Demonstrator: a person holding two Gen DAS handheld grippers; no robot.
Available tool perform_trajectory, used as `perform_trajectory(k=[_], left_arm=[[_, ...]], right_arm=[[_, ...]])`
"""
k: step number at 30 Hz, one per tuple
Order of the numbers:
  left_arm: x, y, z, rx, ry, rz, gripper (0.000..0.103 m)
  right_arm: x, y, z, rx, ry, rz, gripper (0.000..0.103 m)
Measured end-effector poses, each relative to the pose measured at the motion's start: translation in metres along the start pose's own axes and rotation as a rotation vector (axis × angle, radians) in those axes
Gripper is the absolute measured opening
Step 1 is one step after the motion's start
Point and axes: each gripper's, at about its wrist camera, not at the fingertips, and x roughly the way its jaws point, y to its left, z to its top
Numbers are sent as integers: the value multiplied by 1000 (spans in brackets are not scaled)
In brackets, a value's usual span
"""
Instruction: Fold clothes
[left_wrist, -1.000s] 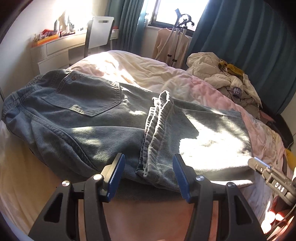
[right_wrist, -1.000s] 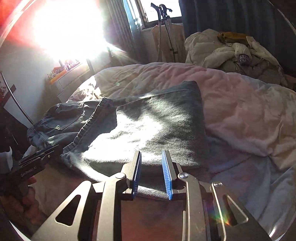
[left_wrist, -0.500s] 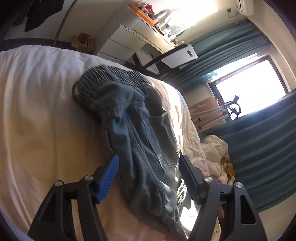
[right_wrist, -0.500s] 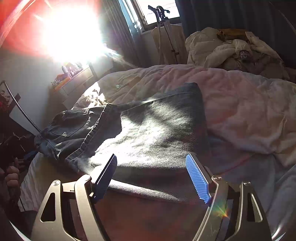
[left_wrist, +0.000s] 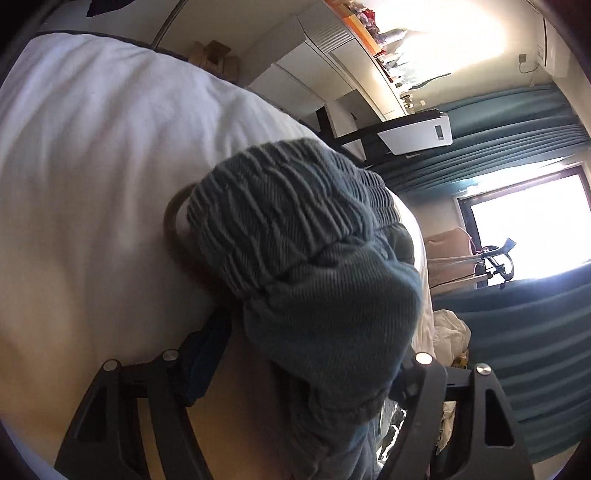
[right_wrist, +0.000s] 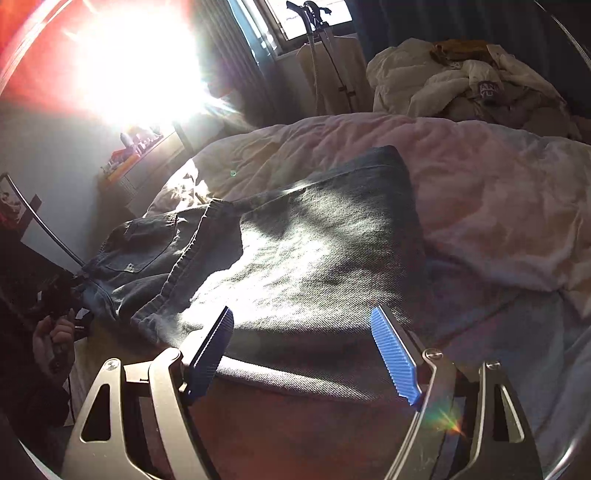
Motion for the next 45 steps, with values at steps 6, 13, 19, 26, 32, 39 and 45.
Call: perform_trajectory(k=[6,13,19,26,32,39,45], left_arm=[[0,-31,3,121,-68,50,47],[-37,-112,-23,430,-207,77,26],[-80,-200,-87,743,-338,51,26],[-106,-266,-166,882,-374,-75,26],[-105,-294,-241,983,-358,-141,26],[-71,-301,-344,1127,-342,-191,26],[-28,-277,-441,1276,-211,-184,26]], right_arm=[[0,-1,2,3,-8,11,78],[-14,-7,8,29,-48,22,78],[-44,-26,18,100,-135,26,78],[-87,-58,28,169,-247,-4,78],[-108,-99,30,274,-284,16,78],[-130,-138,25,365,-330,34,78],[-129,-159,25,406,-339,25,78]])
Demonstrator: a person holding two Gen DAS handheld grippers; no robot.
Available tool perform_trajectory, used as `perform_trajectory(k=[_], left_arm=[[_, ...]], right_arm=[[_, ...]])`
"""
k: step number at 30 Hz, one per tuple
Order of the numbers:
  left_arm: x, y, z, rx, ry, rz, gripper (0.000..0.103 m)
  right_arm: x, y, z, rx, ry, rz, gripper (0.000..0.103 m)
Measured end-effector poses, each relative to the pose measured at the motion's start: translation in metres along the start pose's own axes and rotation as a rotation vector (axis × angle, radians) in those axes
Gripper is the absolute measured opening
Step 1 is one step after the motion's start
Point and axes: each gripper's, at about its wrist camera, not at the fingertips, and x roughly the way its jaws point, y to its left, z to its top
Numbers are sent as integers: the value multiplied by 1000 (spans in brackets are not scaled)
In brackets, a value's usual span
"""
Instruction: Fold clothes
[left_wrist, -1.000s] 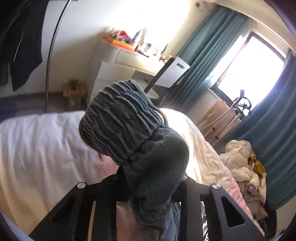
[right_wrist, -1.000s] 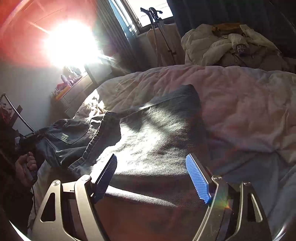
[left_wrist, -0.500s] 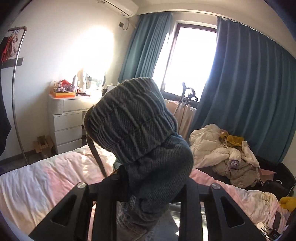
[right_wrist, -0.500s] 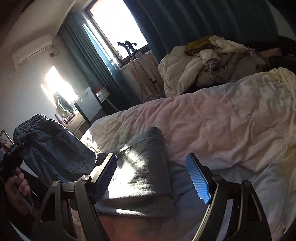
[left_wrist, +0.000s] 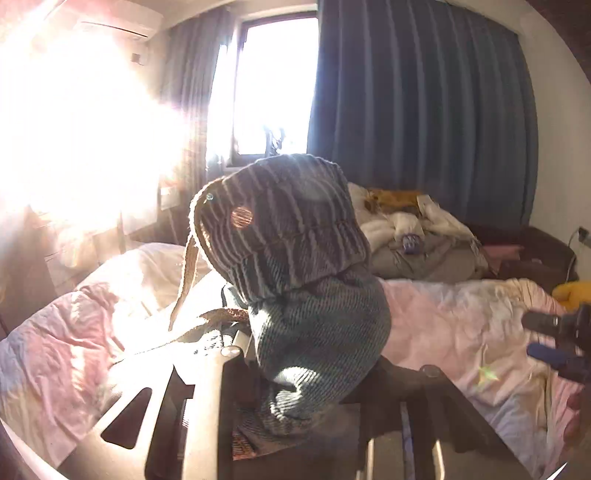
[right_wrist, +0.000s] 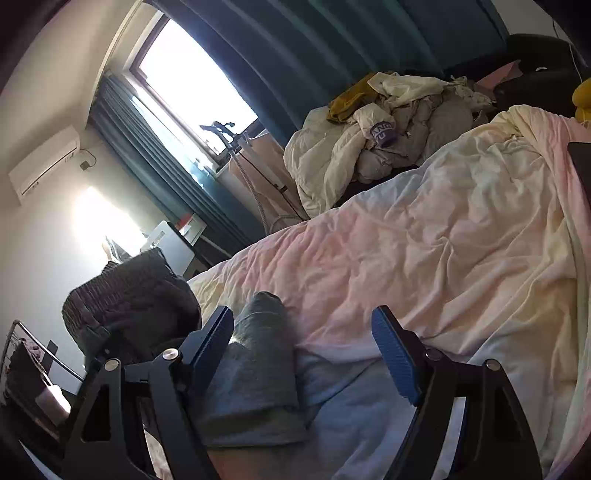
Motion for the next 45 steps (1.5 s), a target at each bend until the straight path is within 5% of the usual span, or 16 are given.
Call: perform_trajectory(k=[6,14,22,25,26,29,30,31,34,38,45], left_arm=[[22,-41,-43,107,91,-30,26],[25,-46,-48,235,155,-37,32],[16,-41,-65,271,259,-102,41],[12,-43,-74,266,230,-73,43],[10,-47,-79,280,213,-61,46],[5,-58,-97,333,199,-64,74],[5,-64,-102,359,211,-88,95],[3,-71,-109,392,228,-116,103],[-11,-87,-117,481,224,-139,103],[-30,-80,-104,461,239,-189,103],[-44,-28,-48,286,198,-190,103]], right_arm=[[8,-3,0,-9,16,8,78],[20,12,-5,-66,46,58,78],[24,13,-8,-29,55,164,78],[26,15,-8,-29,59,160,78],[28,16,-8,-26,65,160,78],[30,19,-11,-27,79,166,78],[30,20,-11,-35,79,165,78],[29,22,-12,-45,79,163,78],[30,26,-13,-73,83,167,78],[36,33,-17,-92,127,215,78],[46,50,-21,-146,162,254,78]])
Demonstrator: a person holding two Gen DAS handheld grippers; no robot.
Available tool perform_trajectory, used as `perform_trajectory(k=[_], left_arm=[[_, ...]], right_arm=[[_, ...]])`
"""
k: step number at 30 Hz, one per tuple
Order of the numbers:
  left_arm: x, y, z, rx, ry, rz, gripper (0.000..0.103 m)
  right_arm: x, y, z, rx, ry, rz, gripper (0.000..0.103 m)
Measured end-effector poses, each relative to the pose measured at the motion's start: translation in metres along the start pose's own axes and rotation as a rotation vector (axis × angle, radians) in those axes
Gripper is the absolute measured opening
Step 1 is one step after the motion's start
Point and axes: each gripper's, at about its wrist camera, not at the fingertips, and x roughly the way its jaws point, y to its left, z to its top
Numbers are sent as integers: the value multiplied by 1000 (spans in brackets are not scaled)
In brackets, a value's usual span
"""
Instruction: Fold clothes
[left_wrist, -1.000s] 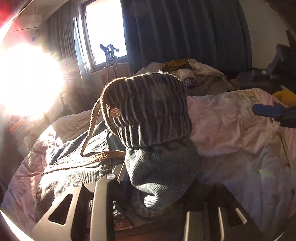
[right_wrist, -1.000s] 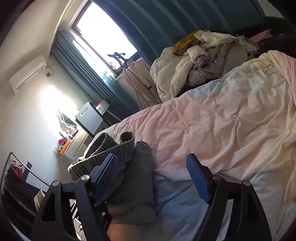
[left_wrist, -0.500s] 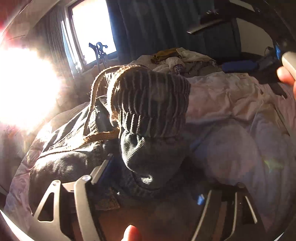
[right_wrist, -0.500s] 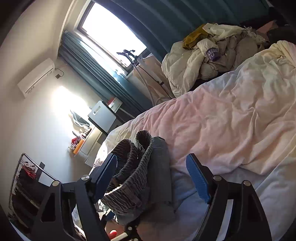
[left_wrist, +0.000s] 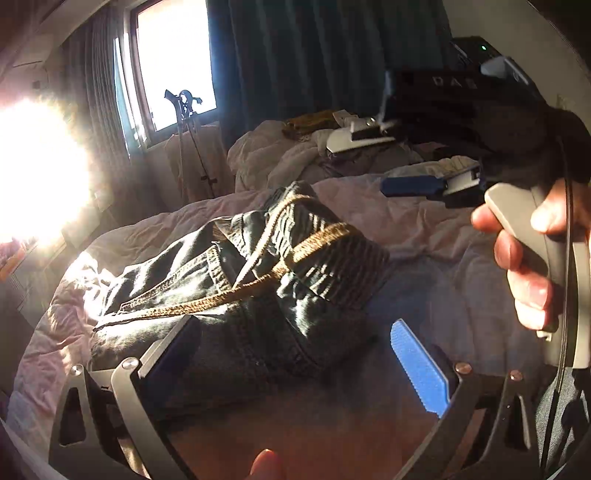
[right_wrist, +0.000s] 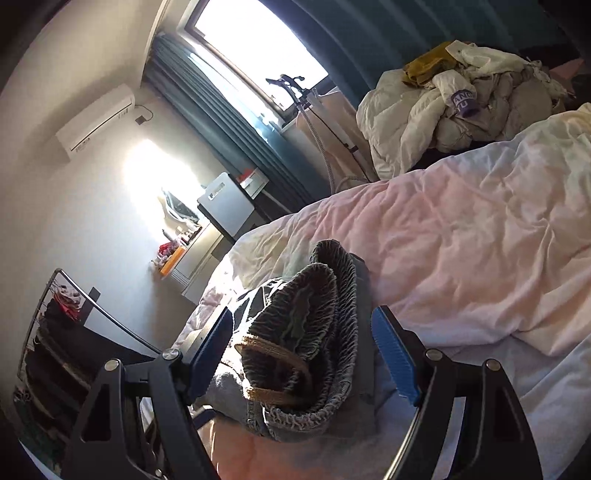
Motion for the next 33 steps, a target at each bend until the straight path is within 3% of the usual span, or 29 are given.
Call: perform_trajectory(k=[4,8,15,24,28,30,33], left_arm=[[1,34,11,-64,-4,38,103],[1,68,15,-125,-22,70,103],[13,113,13,-201,-39,122,103],[32,153,-6,-300,17,128,103],[31,168,-7,-323,16,122,103],[30,179,-8,-353,11,114,103],[32,197,-13,-422,20,98,103]], right_arm=[[10,0,3,45,21,78,78],[18,-1,0,49,34,69,78],[37,23,-11,-89,70,-20,78],[72,33,-31,-257,126,-239,74],[74,23,-29,-238,98,-294,58],[75,7,-24,-184,81,-332,57],[84,-27,-18,-40,105,-321,57]])
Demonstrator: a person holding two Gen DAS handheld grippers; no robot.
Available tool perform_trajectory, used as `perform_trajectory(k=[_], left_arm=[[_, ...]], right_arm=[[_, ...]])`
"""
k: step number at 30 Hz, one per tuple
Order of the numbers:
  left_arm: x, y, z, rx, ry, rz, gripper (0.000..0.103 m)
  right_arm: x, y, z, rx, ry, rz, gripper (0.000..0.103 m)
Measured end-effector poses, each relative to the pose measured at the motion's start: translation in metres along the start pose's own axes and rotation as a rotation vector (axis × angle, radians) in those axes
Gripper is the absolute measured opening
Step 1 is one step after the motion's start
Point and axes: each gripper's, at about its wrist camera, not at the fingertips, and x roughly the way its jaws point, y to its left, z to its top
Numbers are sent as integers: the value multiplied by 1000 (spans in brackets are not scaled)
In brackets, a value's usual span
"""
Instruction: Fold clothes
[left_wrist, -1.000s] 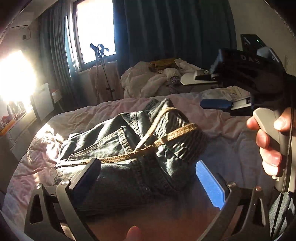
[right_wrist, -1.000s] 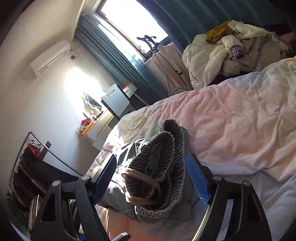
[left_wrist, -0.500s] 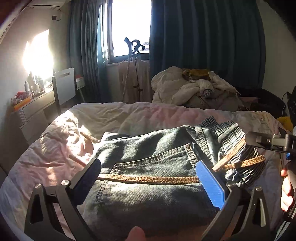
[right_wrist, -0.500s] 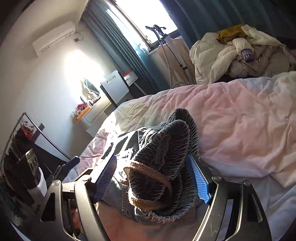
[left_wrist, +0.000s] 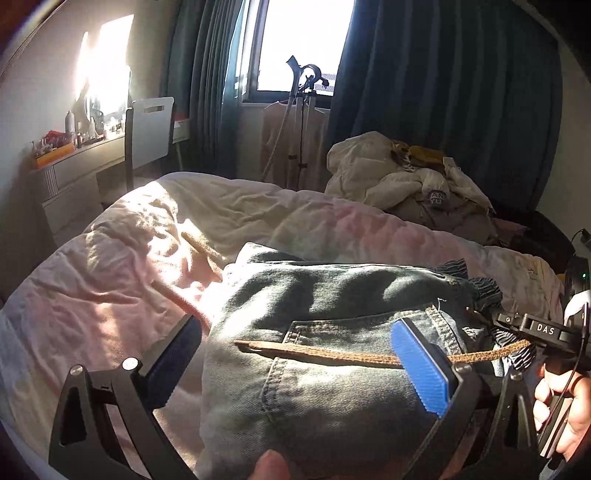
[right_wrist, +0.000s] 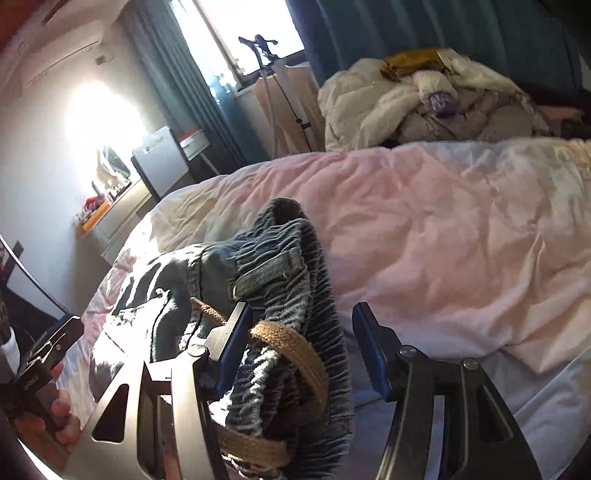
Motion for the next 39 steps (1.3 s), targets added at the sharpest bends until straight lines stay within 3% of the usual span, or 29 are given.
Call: perform_trajectory(k=[6,10,13,21,23,27,29,34,39], left_arm=[[10,27,-4,-111,48,-36,103],[10,38,-12,-154,75,-48,103],[15,45,-17,-184,108,-59,103],[24,59,-30,-233,171,-31,103],[30,65,-32,-255,195,-29,103],[45,78,-36,-341,251,-102,103],[52,82,-39,-381,274,-134,103],[58,84,-43,-395,311,-150,103],[67,86,-47,-394,345,-163,103]], right_arm=[[-2,-16,-3,129,9,98,57],[-28,-22,-16,227,2,173,71],[-41,-23,-30,265,24,172,79],[-15,-19,-47,278,201,197,81],[-7,-18,-47,274,211,194,84],[9,-20,-46,281,212,217,92],[24,-21,-47,312,233,276,93],[36,-3,-43,227,232,277,102],[46,-2,-42,192,218,275,102]])
